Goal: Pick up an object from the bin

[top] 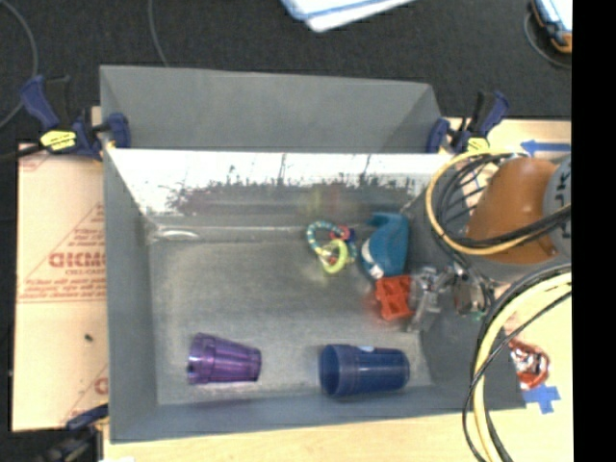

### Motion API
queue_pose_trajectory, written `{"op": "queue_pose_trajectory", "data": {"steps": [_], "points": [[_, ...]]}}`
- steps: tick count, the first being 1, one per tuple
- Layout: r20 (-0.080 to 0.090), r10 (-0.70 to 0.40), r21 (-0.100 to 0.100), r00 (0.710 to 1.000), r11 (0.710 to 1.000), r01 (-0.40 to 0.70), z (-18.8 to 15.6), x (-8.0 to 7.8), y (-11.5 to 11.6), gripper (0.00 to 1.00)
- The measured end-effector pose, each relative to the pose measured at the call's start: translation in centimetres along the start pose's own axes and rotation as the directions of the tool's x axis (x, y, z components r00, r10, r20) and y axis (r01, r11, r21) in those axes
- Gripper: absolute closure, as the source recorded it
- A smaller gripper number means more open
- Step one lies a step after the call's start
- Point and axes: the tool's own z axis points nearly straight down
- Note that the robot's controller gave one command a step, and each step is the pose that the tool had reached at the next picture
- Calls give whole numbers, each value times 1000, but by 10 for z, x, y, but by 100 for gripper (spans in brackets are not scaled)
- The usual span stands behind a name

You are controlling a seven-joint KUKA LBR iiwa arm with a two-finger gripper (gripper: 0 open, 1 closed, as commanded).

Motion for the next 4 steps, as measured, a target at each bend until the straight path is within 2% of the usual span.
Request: {"op": "queue_pose_trajectory", "data": {"steps": [2, 4], "points": [[0, -3, 1, 1000, 1000, 3, -2, 1, 0, 100], [-6, -5, 3, 1000, 1000, 5, -27, 2, -1, 100]]}}
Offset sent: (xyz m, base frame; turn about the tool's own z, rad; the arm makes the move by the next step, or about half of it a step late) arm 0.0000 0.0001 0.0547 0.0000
